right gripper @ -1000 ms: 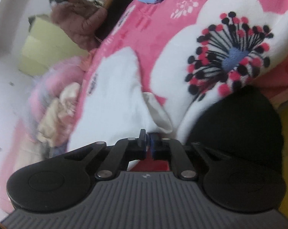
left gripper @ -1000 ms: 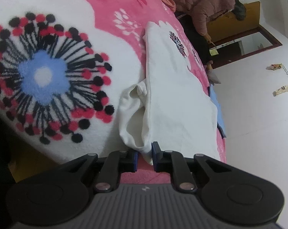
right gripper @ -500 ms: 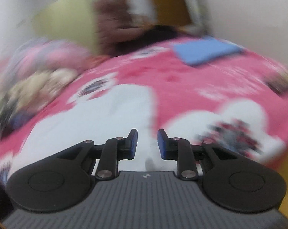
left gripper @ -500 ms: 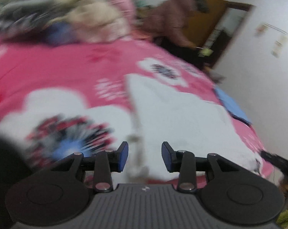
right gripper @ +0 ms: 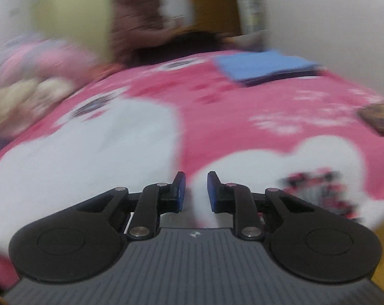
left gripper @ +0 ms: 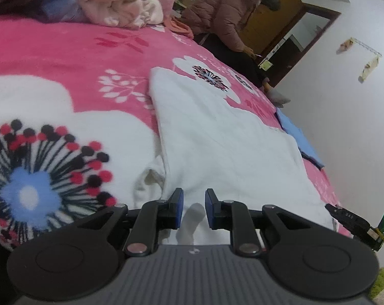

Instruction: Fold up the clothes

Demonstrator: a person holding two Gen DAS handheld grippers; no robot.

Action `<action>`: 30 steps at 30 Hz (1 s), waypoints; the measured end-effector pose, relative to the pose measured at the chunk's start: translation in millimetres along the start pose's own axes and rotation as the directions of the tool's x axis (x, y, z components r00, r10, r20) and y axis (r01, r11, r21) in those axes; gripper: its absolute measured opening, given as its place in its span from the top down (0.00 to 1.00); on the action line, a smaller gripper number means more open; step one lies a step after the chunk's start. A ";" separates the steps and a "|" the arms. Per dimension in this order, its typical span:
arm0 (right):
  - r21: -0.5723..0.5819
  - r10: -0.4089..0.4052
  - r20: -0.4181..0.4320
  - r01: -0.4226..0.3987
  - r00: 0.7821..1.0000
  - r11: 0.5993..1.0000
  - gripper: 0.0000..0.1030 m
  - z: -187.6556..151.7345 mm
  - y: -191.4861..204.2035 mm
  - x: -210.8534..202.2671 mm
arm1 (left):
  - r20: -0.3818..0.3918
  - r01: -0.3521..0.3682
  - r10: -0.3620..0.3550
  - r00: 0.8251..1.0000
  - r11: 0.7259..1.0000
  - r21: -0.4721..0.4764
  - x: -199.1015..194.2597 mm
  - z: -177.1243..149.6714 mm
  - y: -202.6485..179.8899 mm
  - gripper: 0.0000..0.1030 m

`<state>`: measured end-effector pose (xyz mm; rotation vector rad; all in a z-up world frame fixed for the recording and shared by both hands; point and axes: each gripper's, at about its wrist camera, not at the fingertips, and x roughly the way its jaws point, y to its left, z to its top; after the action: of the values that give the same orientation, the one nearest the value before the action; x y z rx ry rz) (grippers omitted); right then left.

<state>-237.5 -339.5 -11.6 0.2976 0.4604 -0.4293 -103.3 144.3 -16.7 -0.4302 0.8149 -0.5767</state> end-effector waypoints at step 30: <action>-0.085 0.500 -0.061 -0.503 0.864 0.860 0.83 12.4 126.6 -25.3 | 0.145 -0.137 0.114 0.983 0.977 0.164 -54.0 -25.4 -34.1 0.09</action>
<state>-195.1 -225.6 34.0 0.3181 0.4196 0.1121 -163.3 148.6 16.5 -0.2523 0.6510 -0.4907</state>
